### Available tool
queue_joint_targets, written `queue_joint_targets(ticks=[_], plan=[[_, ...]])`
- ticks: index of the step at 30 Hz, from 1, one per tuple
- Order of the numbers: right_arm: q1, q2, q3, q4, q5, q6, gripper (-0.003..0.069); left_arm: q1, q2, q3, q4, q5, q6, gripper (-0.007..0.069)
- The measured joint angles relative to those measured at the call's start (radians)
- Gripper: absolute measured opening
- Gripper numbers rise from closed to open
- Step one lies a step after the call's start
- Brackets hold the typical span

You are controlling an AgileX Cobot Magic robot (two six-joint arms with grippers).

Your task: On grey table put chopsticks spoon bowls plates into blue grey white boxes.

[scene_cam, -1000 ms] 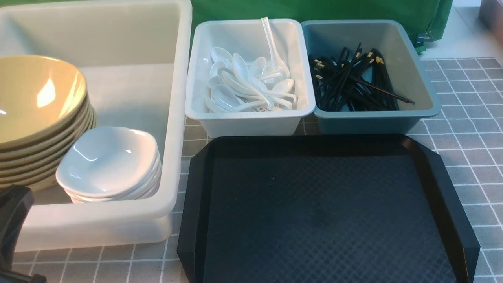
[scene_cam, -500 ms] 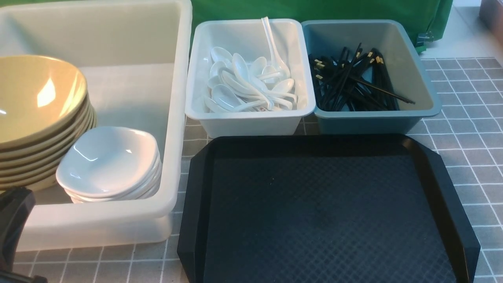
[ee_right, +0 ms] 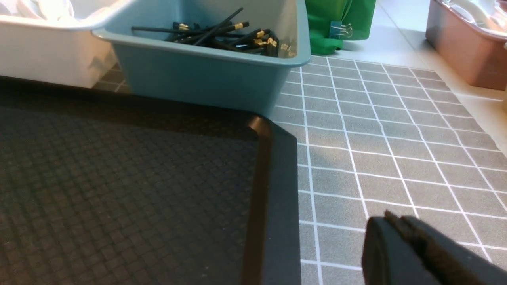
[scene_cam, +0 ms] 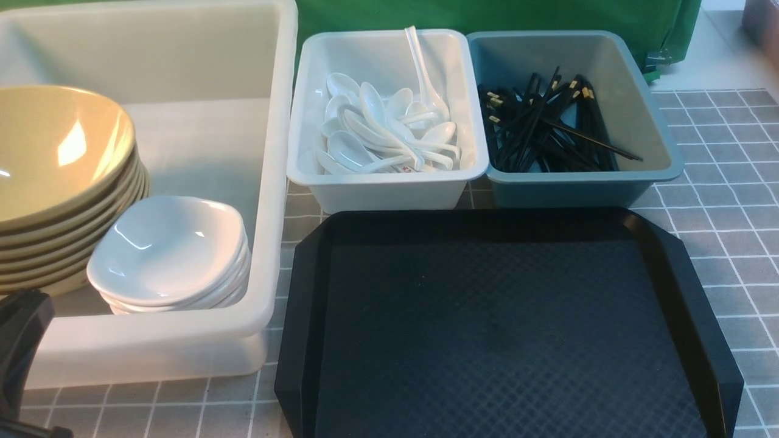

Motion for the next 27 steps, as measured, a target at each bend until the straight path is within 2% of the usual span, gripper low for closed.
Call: queue_joint_targets(ticks=[6,9,12,13,17,27], plan=[[0.000,0.000,0.000,0.000,0.001,0.000,0.0046,0.004,-0.047,0.037,0.001,-0.008,0.000,-0.0008],[-0.001,0.000,0.000,0.001,0.001,-0.001,0.0048,0.042,-0.118,0.092,0.032,-0.017,-0.011,-0.0008],[-0.001,0.000,0.000,0.001,0.001,-0.001,0.0051,0.088,-0.176,0.151,0.042,-0.041,-0.066,-0.0008],[-0.001,0.000,0.000,0.001,0.001,-0.001,0.0055,0.123,-0.190,0.190,0.044,-0.055,-0.117,-0.0008],[-0.002,0.000,0.000,0.002,0.002,-0.001,0.0058,0.180,-0.193,0.270,0.045,-0.066,-0.171,-0.0008],[-0.004,0.000,0.000,0.002,0.005,-0.001,0.0065,0.184,-0.193,0.278,0.019,0.045,-0.189,-0.0008]])
